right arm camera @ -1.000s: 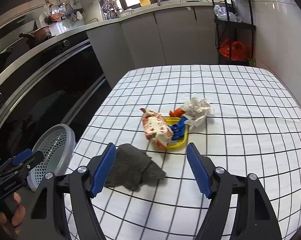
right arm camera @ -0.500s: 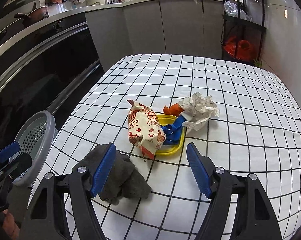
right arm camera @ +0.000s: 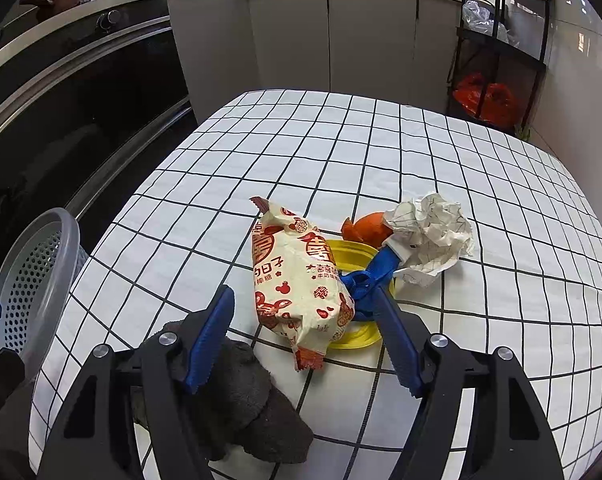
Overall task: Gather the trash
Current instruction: 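Move both open tools back over the table toward the wrapper and cloth, then grasp the printed snack wrapper with the right tool while the left tool grasps the dark cloth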
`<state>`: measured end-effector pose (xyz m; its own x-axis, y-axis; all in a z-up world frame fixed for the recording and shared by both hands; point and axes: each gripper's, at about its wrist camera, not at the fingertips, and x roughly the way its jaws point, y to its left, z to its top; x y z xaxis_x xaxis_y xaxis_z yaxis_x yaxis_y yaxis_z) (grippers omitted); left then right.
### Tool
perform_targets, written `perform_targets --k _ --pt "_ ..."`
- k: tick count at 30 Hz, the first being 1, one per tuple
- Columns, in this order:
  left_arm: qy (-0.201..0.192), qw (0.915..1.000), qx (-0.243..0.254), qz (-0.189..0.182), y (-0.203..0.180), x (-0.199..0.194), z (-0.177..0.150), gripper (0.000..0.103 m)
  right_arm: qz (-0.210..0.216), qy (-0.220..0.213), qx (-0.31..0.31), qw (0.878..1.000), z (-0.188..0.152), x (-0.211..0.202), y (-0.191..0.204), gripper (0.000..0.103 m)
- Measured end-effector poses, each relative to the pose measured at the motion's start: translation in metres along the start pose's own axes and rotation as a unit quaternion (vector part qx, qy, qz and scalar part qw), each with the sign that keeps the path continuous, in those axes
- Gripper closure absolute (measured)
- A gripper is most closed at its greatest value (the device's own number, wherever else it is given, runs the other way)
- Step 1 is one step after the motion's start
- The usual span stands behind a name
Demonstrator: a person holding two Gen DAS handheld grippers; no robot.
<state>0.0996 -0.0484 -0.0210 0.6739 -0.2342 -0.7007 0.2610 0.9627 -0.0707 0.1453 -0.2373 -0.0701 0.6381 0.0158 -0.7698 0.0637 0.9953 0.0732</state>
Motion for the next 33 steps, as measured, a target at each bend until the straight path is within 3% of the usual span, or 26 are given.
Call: perform_targets --k 5,8,14,23,33 --pt "0.001 1.0000 0.004 0.005 0.000 0.000 -0.002 0.019 -0.012 0.011 -0.019 1.000 -0.002 0.006 0.008 0.063" --pt "0.000 1.0000 0.006 0.007 0.000 -0.001 -0.003 0.019 -0.010 0.004 -0.025 1.000 -0.004 0.003 0.010 0.066" --pt "-0.001 0.9999 0.011 0.005 -0.001 -0.002 -0.004 0.019 0.005 -0.021 -0.018 1.000 -0.002 -0.016 0.007 0.068" --pt "0.001 0.9994 0.019 -0.028 -0.016 -0.001 -0.010 0.017 0.030 -0.063 0.041 0.997 -0.010 -0.075 -0.023 0.068" --pt "0.013 0.9982 0.041 -0.043 -0.049 0.003 -0.019 0.013 0.023 -0.098 0.094 0.990 -0.032 -0.130 -0.058 0.068"
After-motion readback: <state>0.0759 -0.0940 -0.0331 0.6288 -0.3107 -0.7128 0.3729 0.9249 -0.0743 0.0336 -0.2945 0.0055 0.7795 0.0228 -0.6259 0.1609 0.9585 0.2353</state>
